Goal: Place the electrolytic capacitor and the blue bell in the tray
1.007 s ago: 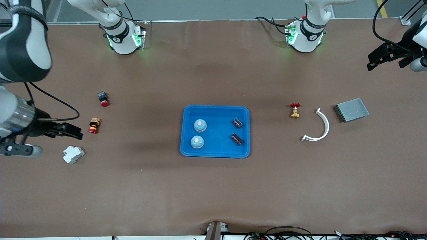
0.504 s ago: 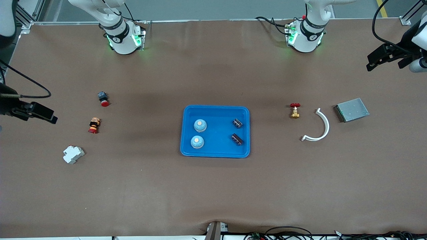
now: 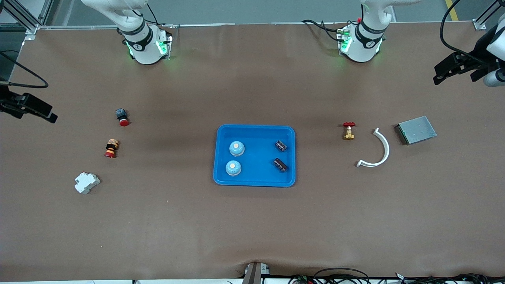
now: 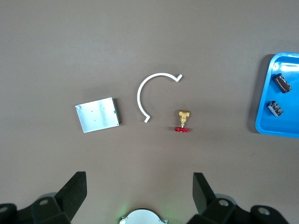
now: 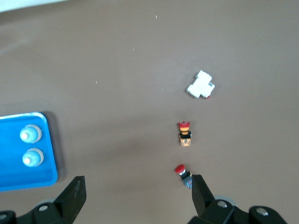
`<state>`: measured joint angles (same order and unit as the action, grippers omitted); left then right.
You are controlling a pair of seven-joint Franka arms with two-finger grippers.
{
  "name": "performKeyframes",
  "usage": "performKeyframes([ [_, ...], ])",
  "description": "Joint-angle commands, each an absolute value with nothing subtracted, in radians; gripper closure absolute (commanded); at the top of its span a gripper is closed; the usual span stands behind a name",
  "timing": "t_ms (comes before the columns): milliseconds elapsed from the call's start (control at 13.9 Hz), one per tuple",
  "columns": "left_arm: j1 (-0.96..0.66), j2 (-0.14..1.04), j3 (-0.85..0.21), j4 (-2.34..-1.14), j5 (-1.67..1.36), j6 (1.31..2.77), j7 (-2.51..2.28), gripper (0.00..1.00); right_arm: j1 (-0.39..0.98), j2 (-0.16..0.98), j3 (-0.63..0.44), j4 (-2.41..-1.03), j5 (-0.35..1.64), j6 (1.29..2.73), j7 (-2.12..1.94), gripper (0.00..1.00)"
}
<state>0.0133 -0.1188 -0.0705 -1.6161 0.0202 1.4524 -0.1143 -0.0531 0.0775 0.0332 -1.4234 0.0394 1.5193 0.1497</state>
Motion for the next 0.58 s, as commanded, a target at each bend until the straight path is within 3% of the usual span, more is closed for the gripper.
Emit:
performKeyframes([
  [0, 0.017, -0.121, -0.069, -1.614, 0.02, 1.456, -0.1, 0.0, -0.064, 0.048, 0.046, -1.465, 0.057, 1.502, 0.14, 0.0],
  [504, 0.012, -0.115, -0.075, -1.614, 0.021, 1.456, -0.101, 0.0, -0.064, 0.02, 0.048, -1.499, 0.055, 1.511, 0.13, 0.0],
])
